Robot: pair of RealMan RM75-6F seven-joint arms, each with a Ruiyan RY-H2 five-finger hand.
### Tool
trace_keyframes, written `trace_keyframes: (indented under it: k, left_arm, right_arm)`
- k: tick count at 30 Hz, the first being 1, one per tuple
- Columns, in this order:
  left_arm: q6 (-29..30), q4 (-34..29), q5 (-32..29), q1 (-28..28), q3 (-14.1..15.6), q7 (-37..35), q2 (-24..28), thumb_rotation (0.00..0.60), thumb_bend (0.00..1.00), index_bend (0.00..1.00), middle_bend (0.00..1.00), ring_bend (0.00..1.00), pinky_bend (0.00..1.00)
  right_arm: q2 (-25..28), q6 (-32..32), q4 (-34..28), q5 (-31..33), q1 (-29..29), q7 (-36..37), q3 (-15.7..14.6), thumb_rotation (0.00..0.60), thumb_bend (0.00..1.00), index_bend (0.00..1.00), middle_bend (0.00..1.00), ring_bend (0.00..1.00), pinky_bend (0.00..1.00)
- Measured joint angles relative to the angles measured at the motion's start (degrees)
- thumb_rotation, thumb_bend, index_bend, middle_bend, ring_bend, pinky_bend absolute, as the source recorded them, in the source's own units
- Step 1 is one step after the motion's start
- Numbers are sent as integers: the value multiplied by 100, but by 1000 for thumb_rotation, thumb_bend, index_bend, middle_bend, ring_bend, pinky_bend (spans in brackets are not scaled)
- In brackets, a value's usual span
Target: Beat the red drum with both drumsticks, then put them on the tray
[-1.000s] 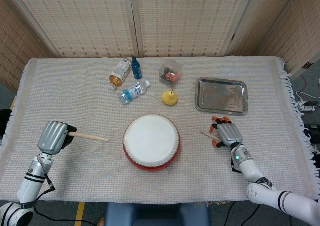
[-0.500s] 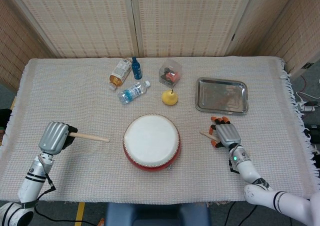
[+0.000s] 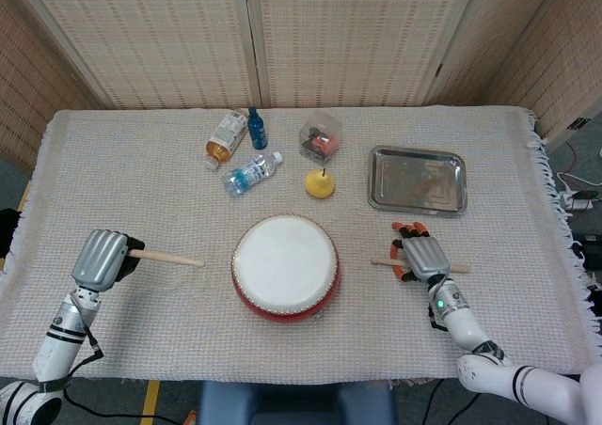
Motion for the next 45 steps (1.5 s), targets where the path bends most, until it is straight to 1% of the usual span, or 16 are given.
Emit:
trace_keyframes:
  k: [6,9,12,15,18,26,30,31,33,34,38,41,45]
  left_arm:
    - [44,-17,-24,43,-1,-41,25,600,855,1000,1000,1000,1000]
    - [76,-55,-34,67,-9,-51,61,600,855,1000,1000,1000,1000]
    - [118,-109,-38,97,-13,-55,97,600,854,1000,1000,1000,1000]
    - [143,-165,-33,116,-13,-43,128,600,855,1000,1000,1000,1000]
    - [161,-225,-18,129,-8,-12,157,600,854,1000,1000,1000,1000]
    - [192,-387,-6,144,-23,96,231,600,854,1000,1000,1000,1000]
    - [190,-446,-10,146,-28,144,260,600,854,1000,1000,1000,1000]
    - [184,-454,-12,146,-29,153,263,600,854,1000,1000,1000,1000]
    - [167,-468,-19,142,-28,170,269,600,854,1000,1000,1000,1000]
    - [159,-476,-20,141,-27,177,271,600,853,1000,1000,1000,1000]
    - [143,-489,-24,135,-24,193,271,600,853,1000,1000,1000,1000]
    - [115,-497,-26,124,-22,209,264,600,853,1000,1000,1000,1000]
    - [76,-506,-36,100,-27,247,253,600,853,1000,1000,1000,1000]
  right_arm:
    - [213,267,-372,-290,-137,548,64,600,452,641,119,0,58]
    - [365,420,-598,-476,-235,1060,121,600,452,640,134,0,71]
    - [533,570,-806,-675,-353,1774,180,600,452,640,146,0,79]
    - [707,683,-959,-868,-481,2688,228,600,452,640,156,0,81]
    - [881,751,-1035,-1076,-603,3757,248,600,452,640,166,0,81]
    - [1241,985,-911,-1777,-872,7097,181,600,452,642,196,16,116]
    - [1299,1167,-655,-2126,-942,8838,96,600,452,642,207,33,123]
    - [1297,1228,-535,-2238,-953,9371,58,600,452,641,210,36,124]
    - [1274,1346,-305,-2442,-963,10146,-21,600,452,641,221,48,127]
    - [1242,1435,-117,-2573,-965,10641,-77,600,452,641,224,53,130]
    - [1071,1711,660,-2973,-944,11975,-281,600,452,641,239,76,153]
    - [859,1820,1209,-3145,-886,12599,-413,600,452,638,252,100,178]
    - [461,1696,1818,-3198,-729,13170,-576,600,452,635,267,122,206]
